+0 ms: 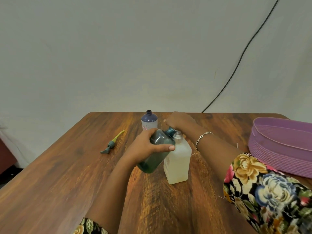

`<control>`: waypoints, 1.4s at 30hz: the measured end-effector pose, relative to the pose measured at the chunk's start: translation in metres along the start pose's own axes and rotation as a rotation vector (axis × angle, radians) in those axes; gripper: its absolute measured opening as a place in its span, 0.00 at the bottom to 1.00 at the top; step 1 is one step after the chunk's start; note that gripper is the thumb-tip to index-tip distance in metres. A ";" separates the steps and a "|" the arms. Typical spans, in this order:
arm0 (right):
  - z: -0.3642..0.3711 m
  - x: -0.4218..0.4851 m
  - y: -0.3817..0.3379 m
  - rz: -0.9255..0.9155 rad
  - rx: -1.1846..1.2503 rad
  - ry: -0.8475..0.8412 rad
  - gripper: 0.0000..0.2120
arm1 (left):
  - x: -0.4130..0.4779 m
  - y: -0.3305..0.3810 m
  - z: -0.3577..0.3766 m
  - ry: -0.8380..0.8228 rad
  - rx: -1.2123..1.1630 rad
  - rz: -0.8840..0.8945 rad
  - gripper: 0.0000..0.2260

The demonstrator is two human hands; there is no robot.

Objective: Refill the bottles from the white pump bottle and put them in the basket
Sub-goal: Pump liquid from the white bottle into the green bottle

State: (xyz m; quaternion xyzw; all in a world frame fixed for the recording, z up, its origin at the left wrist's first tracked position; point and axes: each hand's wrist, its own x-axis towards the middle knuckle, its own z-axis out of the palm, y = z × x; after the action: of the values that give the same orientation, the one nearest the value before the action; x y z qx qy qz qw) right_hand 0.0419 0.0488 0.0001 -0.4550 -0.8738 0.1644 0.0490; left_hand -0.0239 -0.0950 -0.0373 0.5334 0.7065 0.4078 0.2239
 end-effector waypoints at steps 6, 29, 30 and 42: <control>-0.030 -0.020 -0.008 0.033 0.407 -0.297 0.22 | 0.003 0.003 -0.005 0.047 0.013 -0.006 0.43; -0.020 -0.009 -0.015 -0.098 0.173 -0.410 0.17 | 0.003 0.005 -0.008 0.036 0.012 0.021 0.41; -0.018 -0.008 -0.016 -0.094 0.141 -0.383 0.16 | 0.002 0.004 -0.009 0.033 0.009 0.022 0.40; -0.029 -0.032 -0.010 -0.047 0.247 -0.435 0.11 | 0.000 0.002 -0.002 0.023 -0.034 0.014 0.42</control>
State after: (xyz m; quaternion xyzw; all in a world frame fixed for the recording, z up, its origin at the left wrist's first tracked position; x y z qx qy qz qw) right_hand 0.0593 0.0244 0.0327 -0.3789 -0.8476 0.3626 -0.0812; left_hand -0.0247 -0.0954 -0.0345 0.5296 0.6982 0.4276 0.2218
